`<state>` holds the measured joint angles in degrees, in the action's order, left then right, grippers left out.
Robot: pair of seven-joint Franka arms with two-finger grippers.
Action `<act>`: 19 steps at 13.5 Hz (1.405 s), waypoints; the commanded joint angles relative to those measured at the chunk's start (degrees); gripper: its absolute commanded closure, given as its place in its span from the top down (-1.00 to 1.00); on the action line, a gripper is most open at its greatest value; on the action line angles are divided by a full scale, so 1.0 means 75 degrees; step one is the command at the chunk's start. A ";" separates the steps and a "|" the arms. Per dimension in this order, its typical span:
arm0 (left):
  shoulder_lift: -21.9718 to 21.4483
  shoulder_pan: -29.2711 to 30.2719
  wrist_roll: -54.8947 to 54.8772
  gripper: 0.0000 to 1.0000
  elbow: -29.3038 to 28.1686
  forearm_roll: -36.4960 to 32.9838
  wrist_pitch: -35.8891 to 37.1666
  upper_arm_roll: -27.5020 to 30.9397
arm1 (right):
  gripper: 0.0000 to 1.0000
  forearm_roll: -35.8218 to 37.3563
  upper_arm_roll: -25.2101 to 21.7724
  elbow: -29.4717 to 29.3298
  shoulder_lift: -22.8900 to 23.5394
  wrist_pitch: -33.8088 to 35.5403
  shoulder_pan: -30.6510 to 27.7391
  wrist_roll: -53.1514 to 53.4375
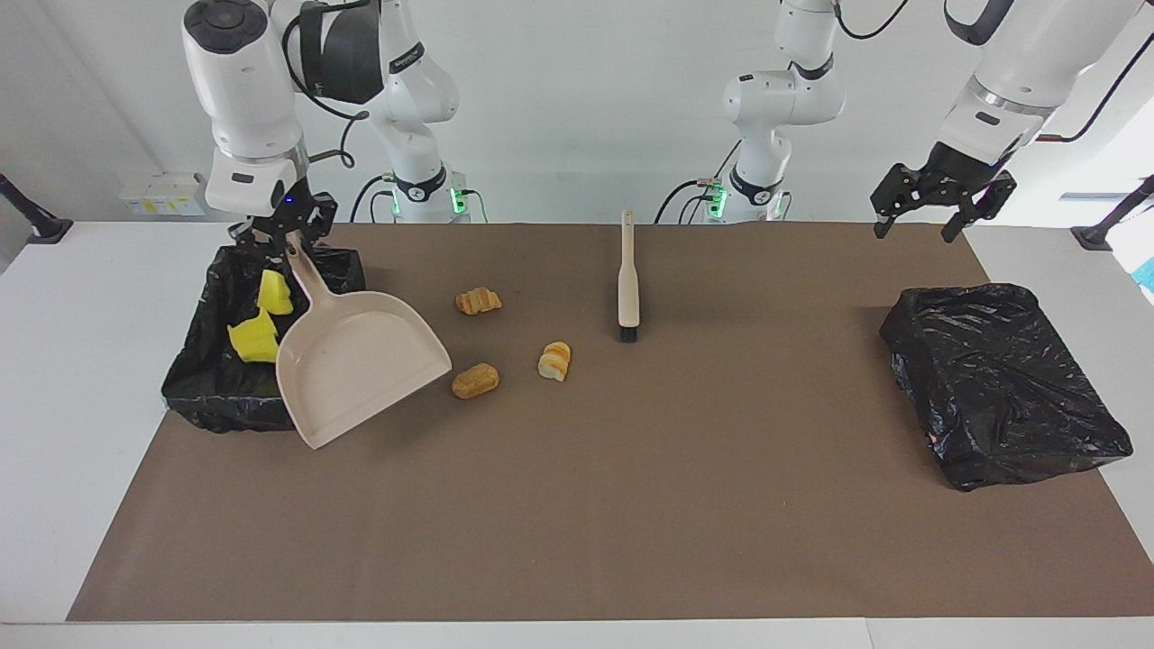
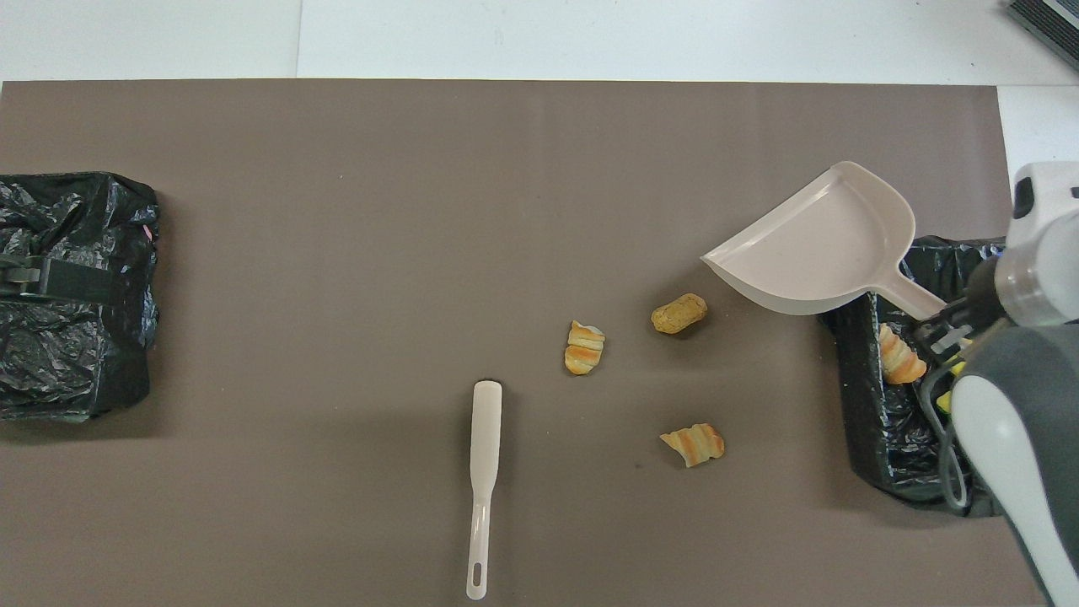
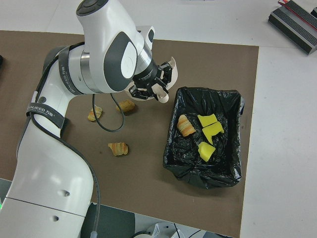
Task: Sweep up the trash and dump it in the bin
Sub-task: 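Carry the empty dustpan back to the mat center with the right gripper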
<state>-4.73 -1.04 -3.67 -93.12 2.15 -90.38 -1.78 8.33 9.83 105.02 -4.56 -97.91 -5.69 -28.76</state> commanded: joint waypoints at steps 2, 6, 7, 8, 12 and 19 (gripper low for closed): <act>-0.0060 0.0045 0.0020 1.00 0.0042 -0.0146 0.0320 0.0002 | -1.00 -0.0652 -0.0009 -0.0092 0.0408 -0.0432 0.1060 0.2574; -0.0060 0.0033 0.0020 1.00 0.0042 -0.0146 0.0320 -0.0009 | -1.00 -0.0877 -0.0009 -0.0291 0.1274 -0.1438 0.2689 0.5761; -0.0060 0.0033 0.0020 1.00 0.0042 -0.0146 0.0320 -0.0009 | -1.00 -0.0877 -0.0009 -0.0326 0.1532 -0.1929 0.3075 0.6545; -0.0060 0.0045 0.0020 1.00 0.0042 -0.0146 0.0320 0.0002 | -1.00 -0.0737 -0.0021 -0.0361 0.1743 -0.2154 0.3404 0.7215; -0.0060 0.0033 0.0020 1.00 0.0042 -0.0146 0.0320 -0.0009 | -1.00 0.0185 -0.0033 -0.2208 0.3498 -0.2203 0.4424 0.9816; -0.0060 0.0033 0.0020 1.00 0.0042 -0.0146 0.0320 -0.0009 | -1.00 0.1198 -0.0056 -0.3655 0.5261 -0.2332 0.5353 1.1323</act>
<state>-4.73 -1.04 -3.67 -93.13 2.13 -89.11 -1.58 16.25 9.51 81.08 32.98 -115.69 34.16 55.73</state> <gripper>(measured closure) 0.000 0.670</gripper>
